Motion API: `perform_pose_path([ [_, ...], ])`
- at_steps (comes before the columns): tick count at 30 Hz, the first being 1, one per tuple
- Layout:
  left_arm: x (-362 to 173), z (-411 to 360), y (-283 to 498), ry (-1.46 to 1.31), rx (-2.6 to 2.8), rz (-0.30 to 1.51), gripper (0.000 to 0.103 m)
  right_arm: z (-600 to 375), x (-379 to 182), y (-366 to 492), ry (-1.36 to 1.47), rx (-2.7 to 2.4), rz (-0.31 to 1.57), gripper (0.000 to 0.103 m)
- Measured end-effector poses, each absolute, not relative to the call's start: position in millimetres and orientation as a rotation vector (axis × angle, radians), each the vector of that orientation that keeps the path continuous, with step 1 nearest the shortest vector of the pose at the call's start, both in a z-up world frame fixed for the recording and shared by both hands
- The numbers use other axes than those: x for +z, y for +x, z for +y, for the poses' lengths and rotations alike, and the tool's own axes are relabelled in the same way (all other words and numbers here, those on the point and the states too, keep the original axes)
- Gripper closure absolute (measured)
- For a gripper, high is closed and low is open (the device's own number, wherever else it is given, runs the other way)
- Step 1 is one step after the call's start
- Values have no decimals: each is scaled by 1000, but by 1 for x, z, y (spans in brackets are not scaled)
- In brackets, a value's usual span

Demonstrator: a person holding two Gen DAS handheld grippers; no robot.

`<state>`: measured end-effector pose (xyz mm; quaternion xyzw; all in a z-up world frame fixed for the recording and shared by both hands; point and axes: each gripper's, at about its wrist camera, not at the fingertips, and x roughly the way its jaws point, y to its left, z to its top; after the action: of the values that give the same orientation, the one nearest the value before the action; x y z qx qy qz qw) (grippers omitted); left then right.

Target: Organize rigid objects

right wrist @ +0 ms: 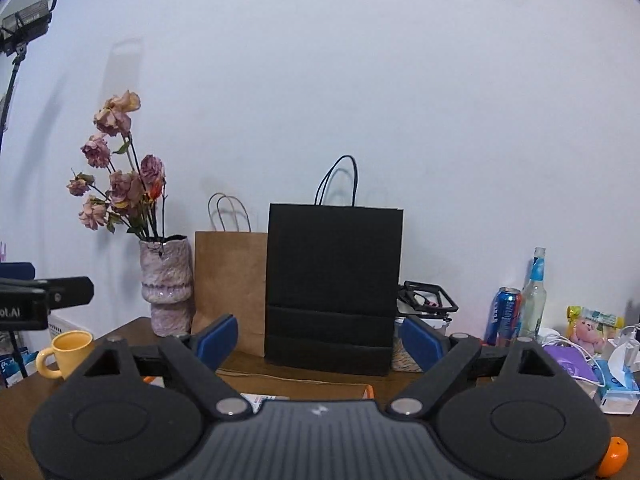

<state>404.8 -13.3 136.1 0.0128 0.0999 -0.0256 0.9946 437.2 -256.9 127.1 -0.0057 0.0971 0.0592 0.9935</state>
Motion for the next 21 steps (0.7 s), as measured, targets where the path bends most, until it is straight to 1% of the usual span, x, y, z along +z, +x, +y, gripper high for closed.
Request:
perform_pose_path([
  [5, 135, -7, 384, 24, -37, 175, 2, -263, 127, 410, 11, 109, 160, 14],
  [6, 132, -5, 375, 22, -38, 163, 0, -265, 125, 400, 7, 105, 141, 9],
  [8, 124, -2, 360, 38, -37, 158, 0, -270, 119, 380, -1, 94, 101, 2],
  [14, 88, 9, 299, 102, 9, 146, 0, -281, 91, 311, 10, 102, 85, 0],
  [21, 60, 25, 194, 15, 16, 178, 0, -281, 56, 221, -34, 76, 159, 0],
])
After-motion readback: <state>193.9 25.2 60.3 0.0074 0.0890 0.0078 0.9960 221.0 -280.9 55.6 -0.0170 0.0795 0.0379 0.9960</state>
